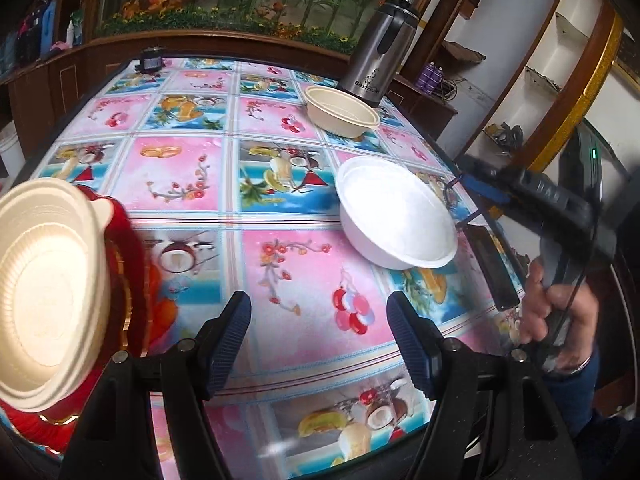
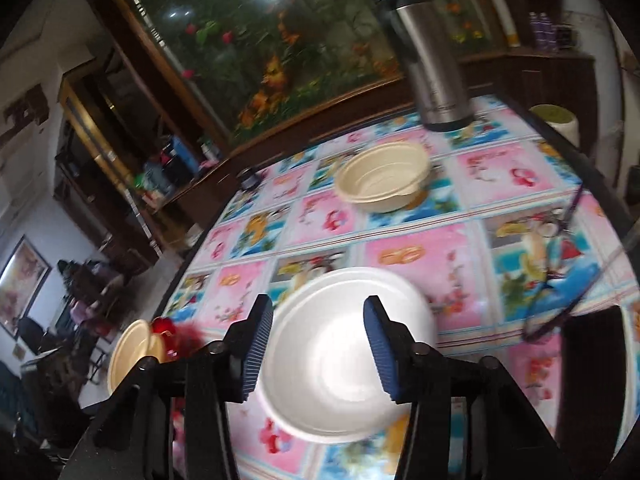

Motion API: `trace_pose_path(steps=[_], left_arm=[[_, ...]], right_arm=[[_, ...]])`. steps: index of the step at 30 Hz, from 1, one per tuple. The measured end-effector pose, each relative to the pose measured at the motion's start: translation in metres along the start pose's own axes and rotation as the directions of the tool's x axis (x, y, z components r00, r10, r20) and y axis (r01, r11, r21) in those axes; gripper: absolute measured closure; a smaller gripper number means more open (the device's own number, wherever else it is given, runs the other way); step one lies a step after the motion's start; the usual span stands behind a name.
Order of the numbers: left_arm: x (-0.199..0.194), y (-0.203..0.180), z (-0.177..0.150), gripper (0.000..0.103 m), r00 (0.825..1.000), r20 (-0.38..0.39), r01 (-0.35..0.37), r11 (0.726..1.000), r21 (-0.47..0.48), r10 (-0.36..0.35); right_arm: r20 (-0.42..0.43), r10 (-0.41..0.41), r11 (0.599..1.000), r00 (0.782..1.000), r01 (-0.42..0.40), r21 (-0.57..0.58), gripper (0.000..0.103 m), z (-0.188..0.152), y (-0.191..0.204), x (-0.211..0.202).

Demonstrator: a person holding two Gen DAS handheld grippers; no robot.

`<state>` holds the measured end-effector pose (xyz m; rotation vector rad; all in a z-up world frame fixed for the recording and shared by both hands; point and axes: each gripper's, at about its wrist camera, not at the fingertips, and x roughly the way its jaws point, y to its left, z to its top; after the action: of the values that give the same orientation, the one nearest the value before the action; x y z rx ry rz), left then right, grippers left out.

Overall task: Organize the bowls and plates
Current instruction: 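Move the left gripper to the white foam plate and grasp its rim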

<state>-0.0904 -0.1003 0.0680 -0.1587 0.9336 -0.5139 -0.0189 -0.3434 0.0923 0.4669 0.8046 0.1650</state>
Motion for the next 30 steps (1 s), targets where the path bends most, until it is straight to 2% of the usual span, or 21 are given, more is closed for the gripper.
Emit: trace_pose_path(steps=[1, 3, 7, 11, 23, 27, 30], left_arm=[[0.003, -0.003, 0.0, 0.033, 1.0, -0.003, 0.002, 1.0, 0.002, -0.002], [0.008, -0.008, 0.001, 0.033, 1.0, -0.011, -0.001, 1.0, 0.009, 0.001], [0.019, -0.019, 0.001, 0.033, 1.0, -0.029, 0.009, 1.0, 0.025, -0.008], [0.027, -0.024, 0.003, 0.033, 0.999, -0.041, 0.002, 0.999, 0.032, 0.0], [0.027, -0.027, 0.024, 0.033, 1.0, -0.002, -0.026, 0.999, 0.03, 0.027], [0.033, -0.021, 0.036, 0.033, 0.999, 0.008, -0.039, 0.999, 0.007, 0.039], [0.042, -0.016, 0.046, 0.034, 1.0, 0.004, -0.022, 1.0, -0.021, 0.022]], right_arm=[[0.036, -0.051, 0.999, 0.998, 0.051, -0.009, 0.052, -0.004, -0.007, -0.004], [0.055, -0.091, 0.996, 0.994, 0.091, 0.002, 0.052, -0.006, -0.017, -0.004], [0.038, -0.083, 0.994, 0.996, 0.08, 0.078, 0.052, -0.014, -0.042, -0.003], [0.036, -0.1, 0.992, 0.994, 0.097, 0.078, 0.052, -0.018, -0.048, -0.003], [0.037, -0.097, 0.992, 0.995, 0.094, 0.078, 0.052, -0.025, -0.056, -0.006], [0.014, -0.096, 0.991, 0.995, 0.094, 0.09, 0.052, -0.027, -0.058, -0.003], [0.011, -0.091, 0.992, 0.996, 0.089, 0.086, 0.052, -0.027, -0.056, -0.003]])
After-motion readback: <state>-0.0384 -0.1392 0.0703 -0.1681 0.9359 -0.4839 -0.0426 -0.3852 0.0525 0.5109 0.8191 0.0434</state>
